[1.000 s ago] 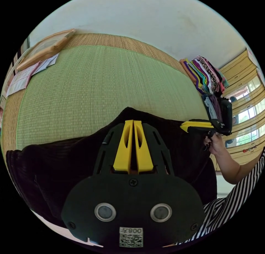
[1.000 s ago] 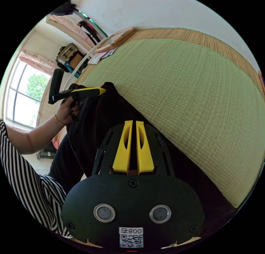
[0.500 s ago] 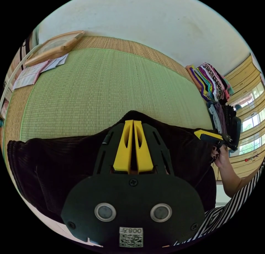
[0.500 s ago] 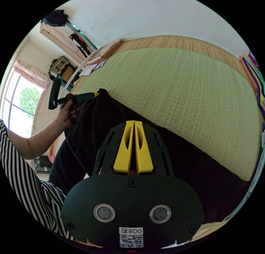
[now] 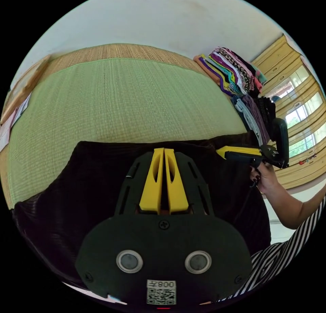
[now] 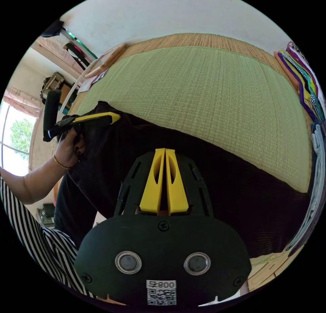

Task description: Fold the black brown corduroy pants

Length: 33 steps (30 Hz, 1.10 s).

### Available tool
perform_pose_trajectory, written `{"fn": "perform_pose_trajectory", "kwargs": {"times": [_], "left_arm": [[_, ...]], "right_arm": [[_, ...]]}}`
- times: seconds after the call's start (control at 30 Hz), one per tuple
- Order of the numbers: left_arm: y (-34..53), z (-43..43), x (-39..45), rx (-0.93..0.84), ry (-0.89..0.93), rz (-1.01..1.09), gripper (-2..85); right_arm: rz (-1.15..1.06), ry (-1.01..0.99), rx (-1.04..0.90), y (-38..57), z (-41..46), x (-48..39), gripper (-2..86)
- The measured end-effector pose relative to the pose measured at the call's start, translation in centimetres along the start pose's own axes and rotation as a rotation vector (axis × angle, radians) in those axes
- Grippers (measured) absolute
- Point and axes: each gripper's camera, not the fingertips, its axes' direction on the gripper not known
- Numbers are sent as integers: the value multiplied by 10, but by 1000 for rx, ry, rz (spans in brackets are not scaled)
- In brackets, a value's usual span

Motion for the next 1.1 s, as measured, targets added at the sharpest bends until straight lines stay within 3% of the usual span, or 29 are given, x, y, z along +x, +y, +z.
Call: {"fn": "perform_pose_trajectory", "kwargs": {"times": [0.1, 0.2, 0.4, 0.53, 0.63, 0.77, 0.93, 1.1], "left_arm": [[0, -3, 0, 17, 61, -59, 0], [-4, -4, 17, 18, 122, 12, 0], [-13, 12, 28, -42, 72, 9, 0], [-9, 9, 35, -35, 63, 9, 0], [-5, 5, 38, -22, 71, -23, -1], [1, -5, 55, 14, 116, 18, 0], [1, 4, 65, -40, 86, 23, 0], [4, -2, 77, -43, 32, 49, 0]], "right_arm": [[37, -35, -8, 3, -4, 4, 1], [-9, 14, 10, 3, -13, -7, 0], [2, 10, -11, -3, -11, -9, 0], [-131, -45, 54, 1, -29, -36, 1], [-193, 20, -18, -6, -9, -50, 1], [-62, -53, 12, -5, -9, -31, 0], [-52, -65, 35, 10, -22, -32, 0], [14, 9, 64, 36, -44, -15, 0]]}}
